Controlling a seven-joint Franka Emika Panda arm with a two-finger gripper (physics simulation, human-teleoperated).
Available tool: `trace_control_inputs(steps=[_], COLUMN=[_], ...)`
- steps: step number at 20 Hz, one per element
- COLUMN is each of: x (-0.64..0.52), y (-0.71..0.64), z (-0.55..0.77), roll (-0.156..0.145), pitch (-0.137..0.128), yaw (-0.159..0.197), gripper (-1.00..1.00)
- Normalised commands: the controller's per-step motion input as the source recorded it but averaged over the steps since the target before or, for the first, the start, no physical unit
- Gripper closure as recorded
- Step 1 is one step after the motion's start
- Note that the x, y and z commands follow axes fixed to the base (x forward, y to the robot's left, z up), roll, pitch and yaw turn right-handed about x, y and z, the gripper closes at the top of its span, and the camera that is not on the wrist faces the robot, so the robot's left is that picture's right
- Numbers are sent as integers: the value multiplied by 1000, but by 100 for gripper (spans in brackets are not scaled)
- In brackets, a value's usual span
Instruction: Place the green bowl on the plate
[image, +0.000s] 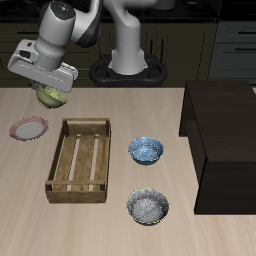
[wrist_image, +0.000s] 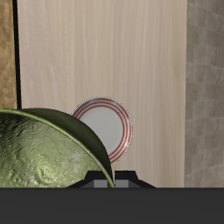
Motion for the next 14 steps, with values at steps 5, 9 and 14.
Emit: trace_control_inputs(steps=[5, 9, 14], x=[56, 86, 21], y=[-50, -47, -112], z=[-424, -198, -281], roll=[-15, -31, -33], pitch=[35, 15, 33], yaw=[4, -12, -11], gripper=[100, 100, 100])
